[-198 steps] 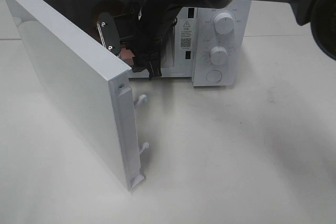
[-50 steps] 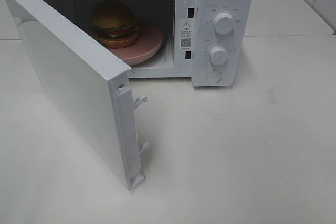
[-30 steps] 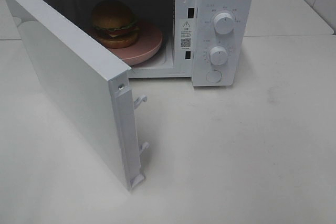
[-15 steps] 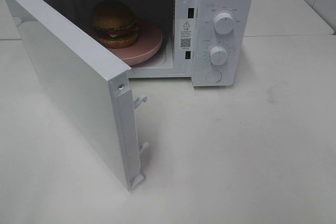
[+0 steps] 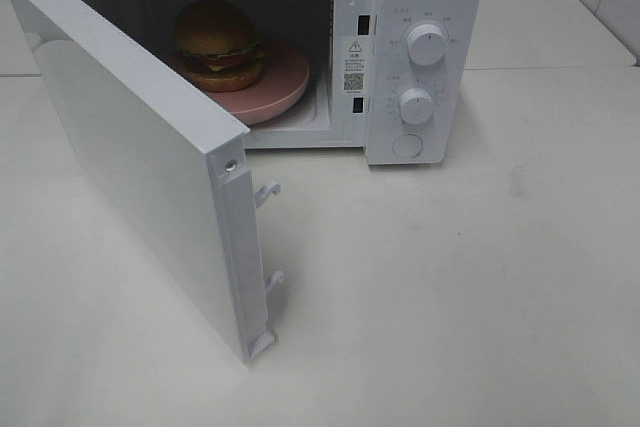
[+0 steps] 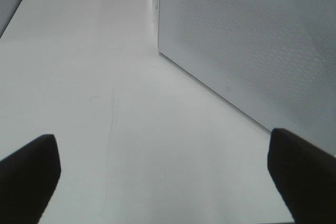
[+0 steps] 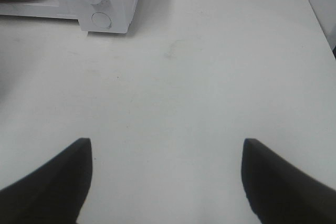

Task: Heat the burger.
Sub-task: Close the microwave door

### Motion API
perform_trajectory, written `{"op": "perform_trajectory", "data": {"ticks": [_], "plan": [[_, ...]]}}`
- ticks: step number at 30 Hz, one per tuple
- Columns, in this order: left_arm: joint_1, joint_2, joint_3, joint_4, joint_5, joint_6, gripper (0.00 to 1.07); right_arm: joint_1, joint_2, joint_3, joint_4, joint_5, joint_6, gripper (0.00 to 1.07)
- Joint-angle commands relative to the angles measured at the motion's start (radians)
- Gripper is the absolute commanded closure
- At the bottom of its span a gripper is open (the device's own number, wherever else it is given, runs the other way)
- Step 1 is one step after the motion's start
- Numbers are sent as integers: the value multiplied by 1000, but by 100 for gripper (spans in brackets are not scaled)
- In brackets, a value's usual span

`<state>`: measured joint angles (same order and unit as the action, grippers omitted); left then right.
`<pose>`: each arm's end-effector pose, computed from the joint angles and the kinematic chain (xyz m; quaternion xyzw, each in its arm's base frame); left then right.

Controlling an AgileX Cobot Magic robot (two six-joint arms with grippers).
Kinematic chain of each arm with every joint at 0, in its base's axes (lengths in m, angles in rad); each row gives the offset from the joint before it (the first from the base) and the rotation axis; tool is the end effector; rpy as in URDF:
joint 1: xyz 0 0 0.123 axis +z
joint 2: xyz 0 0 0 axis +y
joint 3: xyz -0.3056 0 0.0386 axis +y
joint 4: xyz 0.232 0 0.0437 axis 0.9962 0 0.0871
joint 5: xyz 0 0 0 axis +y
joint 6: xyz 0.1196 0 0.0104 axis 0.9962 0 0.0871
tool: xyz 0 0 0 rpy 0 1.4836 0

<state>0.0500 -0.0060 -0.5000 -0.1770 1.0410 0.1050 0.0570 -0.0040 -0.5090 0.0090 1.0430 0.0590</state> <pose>-0.0159 -0.0191 0.2597 0.0260 0.8428 -0.0470 0.5356 -0.0166 0.0000 0.2608 0.0007 0.8451 0.0355 0.5334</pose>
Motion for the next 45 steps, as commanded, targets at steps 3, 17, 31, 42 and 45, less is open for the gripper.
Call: {"op": "perform_trajectory", "data": {"ticks": [3,17,31,42,45], "plan": [[-1,-18,1,-1,-3,-5,7,-7,-25,2,6,-6,2,32],[-1,9,-4,-27,-8,-9,7,-7,-25,2,6,-6,2,32],[-1,212,-35,-35,-214,-9,36,-7,-25,2,6,-6,2,32],[-1,330,83,-35,-494,-9,93,-7,-25,2,6,-6,2,32],[-1,370,118,-37,-566,-7,107,-7,-25,2,6,-6,2,32]]}}
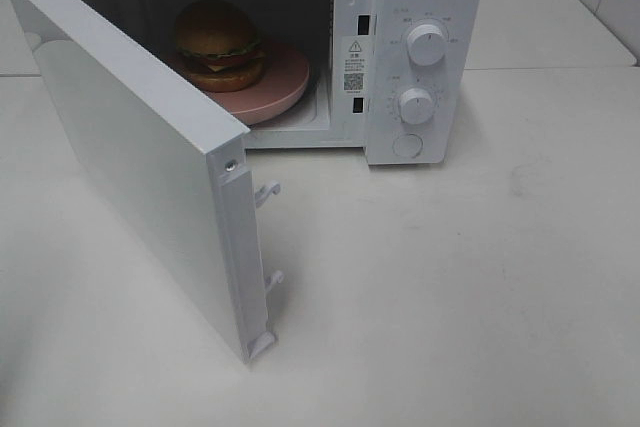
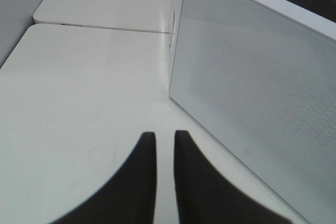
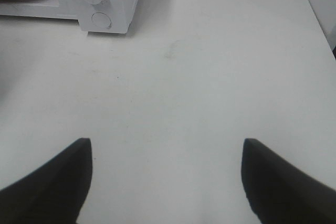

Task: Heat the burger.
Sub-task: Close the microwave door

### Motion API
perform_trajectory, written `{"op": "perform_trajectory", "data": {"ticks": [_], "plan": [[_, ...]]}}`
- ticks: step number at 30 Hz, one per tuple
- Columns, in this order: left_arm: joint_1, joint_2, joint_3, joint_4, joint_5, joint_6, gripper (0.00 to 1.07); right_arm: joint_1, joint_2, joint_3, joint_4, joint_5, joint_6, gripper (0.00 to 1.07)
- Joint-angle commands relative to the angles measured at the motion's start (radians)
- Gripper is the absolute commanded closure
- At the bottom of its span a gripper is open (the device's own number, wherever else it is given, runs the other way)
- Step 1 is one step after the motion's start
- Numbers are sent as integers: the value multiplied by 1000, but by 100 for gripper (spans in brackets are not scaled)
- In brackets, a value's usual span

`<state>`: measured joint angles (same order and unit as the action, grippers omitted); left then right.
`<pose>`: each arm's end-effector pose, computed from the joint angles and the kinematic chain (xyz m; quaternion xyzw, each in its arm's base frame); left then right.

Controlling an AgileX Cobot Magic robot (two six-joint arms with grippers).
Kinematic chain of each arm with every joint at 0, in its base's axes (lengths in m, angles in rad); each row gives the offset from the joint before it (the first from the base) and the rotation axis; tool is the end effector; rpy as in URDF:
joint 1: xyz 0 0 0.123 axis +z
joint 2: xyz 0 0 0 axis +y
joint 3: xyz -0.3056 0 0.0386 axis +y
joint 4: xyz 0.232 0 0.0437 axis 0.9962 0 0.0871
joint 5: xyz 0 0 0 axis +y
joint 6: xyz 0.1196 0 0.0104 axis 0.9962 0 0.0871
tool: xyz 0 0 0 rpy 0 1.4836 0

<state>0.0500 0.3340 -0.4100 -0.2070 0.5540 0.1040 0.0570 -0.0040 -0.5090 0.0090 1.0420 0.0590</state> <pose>0.0633 -0.0098 0.2764 -0.0204 0.8273 -0.0512 0.5590 -0.0166 0.0000 0.2609 0.0007 0.8448 0.0355 0.5338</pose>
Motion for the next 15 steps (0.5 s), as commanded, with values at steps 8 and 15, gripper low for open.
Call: {"op": "perform_trajectory", "data": {"ticks": [8,15], "plan": [[-1,153,138,-9,-462,53,107,-7,-25,2,6,-5,2,32],[-1,299,182,-7,-719,48,107,-7,-25,2,6,-5,2,32]]}}
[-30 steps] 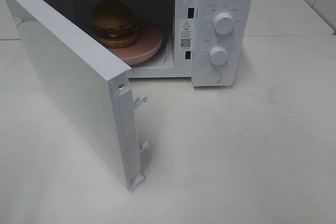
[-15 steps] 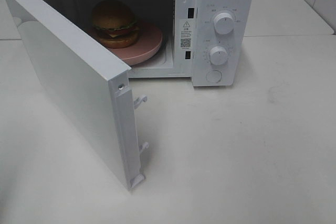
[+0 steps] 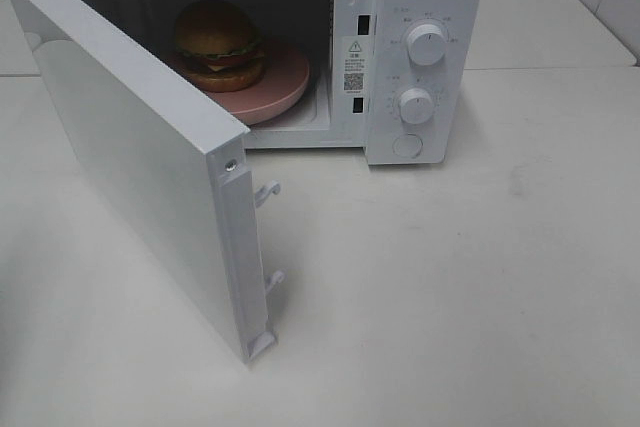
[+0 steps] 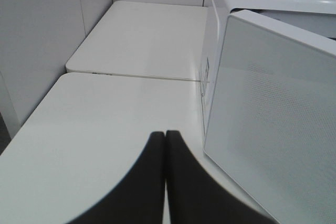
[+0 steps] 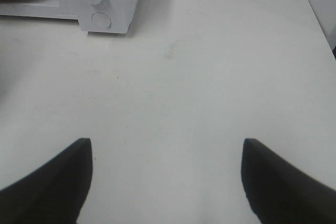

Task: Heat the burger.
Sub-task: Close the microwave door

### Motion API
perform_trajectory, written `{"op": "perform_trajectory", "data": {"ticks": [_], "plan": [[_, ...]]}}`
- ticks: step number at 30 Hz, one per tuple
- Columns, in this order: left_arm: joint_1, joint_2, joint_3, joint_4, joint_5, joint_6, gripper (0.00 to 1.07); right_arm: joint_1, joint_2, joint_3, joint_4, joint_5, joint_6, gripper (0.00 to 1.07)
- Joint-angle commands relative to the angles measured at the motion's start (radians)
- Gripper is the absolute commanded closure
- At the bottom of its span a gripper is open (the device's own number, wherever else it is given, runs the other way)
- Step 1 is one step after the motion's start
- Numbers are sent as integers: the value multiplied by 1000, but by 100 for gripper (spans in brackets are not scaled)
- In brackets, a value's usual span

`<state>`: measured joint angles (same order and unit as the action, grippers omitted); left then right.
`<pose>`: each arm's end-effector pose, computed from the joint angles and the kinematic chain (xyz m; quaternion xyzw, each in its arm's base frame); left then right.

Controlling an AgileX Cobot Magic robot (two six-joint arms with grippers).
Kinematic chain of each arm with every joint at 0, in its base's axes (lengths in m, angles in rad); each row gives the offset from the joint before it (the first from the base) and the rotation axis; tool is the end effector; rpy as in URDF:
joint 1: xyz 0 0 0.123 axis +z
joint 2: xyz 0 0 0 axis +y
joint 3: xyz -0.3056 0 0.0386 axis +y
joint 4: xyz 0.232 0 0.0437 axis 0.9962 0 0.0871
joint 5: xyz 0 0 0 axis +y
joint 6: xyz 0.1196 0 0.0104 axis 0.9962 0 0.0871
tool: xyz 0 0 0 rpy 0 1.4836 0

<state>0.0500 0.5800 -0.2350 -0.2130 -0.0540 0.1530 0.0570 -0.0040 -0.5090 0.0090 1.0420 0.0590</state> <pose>0.1159 0.0072 0.2609 -0.0461 0.7744 0.0014 0.6310 -0.0166 0.0000 0.2609 0.0007 0.8448 0.0355 0.5338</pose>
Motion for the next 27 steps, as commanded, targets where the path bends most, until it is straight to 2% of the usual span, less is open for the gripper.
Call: {"op": "perform_trajectory", "data": {"ticks": [1,5,6,7,10,11,12,13,15,20,21,23,26,27], "plan": [[-1,75,7,3,-144,-1,107,-7,-25,2,6,-5,2,32],[-1,159,7,37,-248,-6,107,-7,-25,2,6,-5,2,32],[-1,226,7,71,-318,-40,107,-7,-25,2,6,-5,2,32],[-1,295,7,133,-400,-106,107,-7,-25,2,6,-5,2,32],[-1,323,7,174,-434,-138,107,-7,-25,2,6,-5,2,32],[-1,391,7,255,-520,-219,107,-7,-25,2,6,-5,2,32],[-1,460,7,333,-595,-273,107,-7,-25,2,6,-5,2,32],[-1,460,7,333,-595,-273,107,-7,-25,2,6,-5,2,32],[-1,577,6,412,-699,-297,107,-7,-25,2,6,-5,2,32],[-1,713,-4,421,-816,-303,107,-7,-25,2,6,-5,2,32],[-2,768,-17,429,-851,-337,107,-7,-25,2,6,-5,2,32],[-8,795,-24,430,-865,-346,107,-7,-25,2,6,-5,2,32],[-40,851,-47,430,-893,-344,107,-7,-25,2,6,-5,2,32],[-77,873,-59,434,-891,-339,107,-7,-25,2,6,-5,2,32]]}}
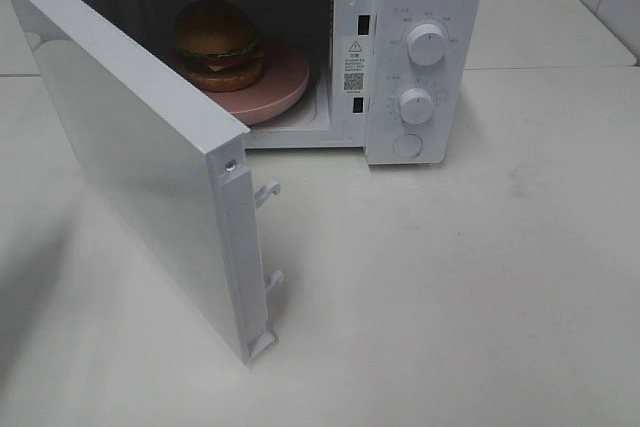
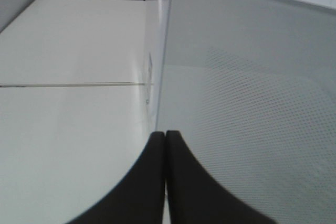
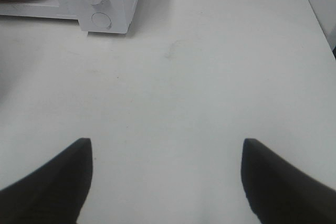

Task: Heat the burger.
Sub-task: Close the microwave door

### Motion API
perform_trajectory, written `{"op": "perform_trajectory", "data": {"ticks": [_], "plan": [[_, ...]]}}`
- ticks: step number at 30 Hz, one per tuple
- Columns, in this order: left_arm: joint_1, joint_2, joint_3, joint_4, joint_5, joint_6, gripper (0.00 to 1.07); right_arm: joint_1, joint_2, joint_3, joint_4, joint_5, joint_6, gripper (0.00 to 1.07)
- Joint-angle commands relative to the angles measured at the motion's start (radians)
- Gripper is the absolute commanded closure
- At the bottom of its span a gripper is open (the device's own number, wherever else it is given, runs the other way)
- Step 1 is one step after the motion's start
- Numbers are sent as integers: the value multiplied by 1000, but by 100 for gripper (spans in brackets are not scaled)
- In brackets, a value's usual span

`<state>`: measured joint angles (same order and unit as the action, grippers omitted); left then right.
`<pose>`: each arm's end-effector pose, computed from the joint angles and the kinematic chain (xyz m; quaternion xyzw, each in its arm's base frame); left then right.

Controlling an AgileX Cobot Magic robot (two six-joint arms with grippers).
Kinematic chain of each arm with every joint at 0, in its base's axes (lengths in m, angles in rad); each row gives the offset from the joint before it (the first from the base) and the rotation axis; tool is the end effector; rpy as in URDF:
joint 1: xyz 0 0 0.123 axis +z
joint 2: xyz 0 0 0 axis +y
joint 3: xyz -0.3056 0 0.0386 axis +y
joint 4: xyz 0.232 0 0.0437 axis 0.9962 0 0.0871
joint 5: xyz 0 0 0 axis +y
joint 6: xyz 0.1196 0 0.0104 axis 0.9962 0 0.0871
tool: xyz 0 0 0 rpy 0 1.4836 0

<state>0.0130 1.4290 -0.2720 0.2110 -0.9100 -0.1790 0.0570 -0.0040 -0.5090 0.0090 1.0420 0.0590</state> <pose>0.2452 -0.0167 0.2160 0.0301 0.7635 -0.0748 0.6408 -0.0166 0.0000 0.2609 0.0007 0.8448 0.0355 0.5338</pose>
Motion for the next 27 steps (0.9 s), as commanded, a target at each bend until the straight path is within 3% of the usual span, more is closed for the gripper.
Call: {"op": "perform_trajectory", "data": {"ticks": [1,3,5,12,18,23,27], "plan": [[-40,24,-22,10,-35,-7,107,-7,-25,2,6,-5,2,32],[-56,29,-26,10,-32,-4,107,-7,-25,2,6,-5,2,32],[-121,49,-43,0,-34,22,107,-7,-25,2,6,-5,2,32],[-205,53,-46,-12,-30,18,107,-7,-25,2,6,-5,2,32],[-302,57,-64,-120,-31,30,107,-7,-25,2,6,-5,2,32],[-399,89,-94,-189,-32,94,107,-7,-25,2,6,-5,2,32],[-494,137,-135,-315,-32,139,107,-7,-25,2,6,-5,2,32]]}}
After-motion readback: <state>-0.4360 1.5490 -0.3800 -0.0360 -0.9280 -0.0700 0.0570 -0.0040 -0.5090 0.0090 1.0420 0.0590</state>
